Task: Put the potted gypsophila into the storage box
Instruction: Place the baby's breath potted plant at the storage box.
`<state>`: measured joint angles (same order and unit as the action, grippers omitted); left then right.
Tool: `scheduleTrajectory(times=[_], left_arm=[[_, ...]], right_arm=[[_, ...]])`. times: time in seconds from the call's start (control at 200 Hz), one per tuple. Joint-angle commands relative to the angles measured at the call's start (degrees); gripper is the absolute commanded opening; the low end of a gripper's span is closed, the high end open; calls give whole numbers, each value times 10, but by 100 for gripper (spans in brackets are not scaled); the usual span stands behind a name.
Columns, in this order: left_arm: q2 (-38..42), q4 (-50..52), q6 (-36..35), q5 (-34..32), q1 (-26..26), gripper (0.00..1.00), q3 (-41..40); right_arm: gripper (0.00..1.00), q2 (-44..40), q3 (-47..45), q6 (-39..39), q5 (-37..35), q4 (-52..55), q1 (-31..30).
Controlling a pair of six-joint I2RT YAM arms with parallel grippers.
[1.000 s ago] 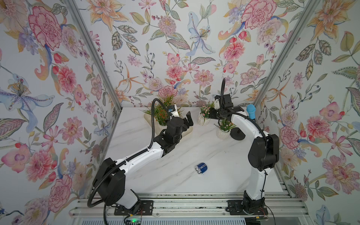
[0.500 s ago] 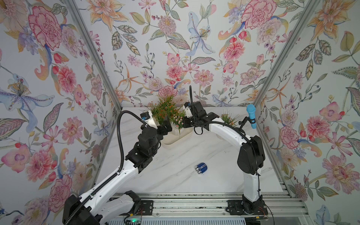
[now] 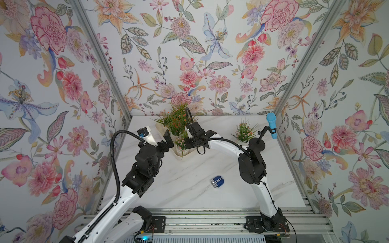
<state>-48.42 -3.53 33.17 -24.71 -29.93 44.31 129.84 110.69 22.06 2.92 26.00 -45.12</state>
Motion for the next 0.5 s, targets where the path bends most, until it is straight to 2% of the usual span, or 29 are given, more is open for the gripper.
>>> scheduleTrajectory(times=[0.0,0.075,0.125,0.28,0.495], left_arm=[[1,14,-23,-1,6,100,2],[2,13,-24,-1,7,100,1],[3,14,-25,0,9,100,0],[-2,14,-25,4,15,100,0],[-21,12,-31,15,18,100,20]], right_arm=[[0,-3,43,18,-16,-27,-2],[0,0,43,22,-22,-22,-4],[6,1,43,24,-24,-18,-3],[16,0,41,23,-32,-13,-3],[21,-3,37,11,-33,-8,-3]])
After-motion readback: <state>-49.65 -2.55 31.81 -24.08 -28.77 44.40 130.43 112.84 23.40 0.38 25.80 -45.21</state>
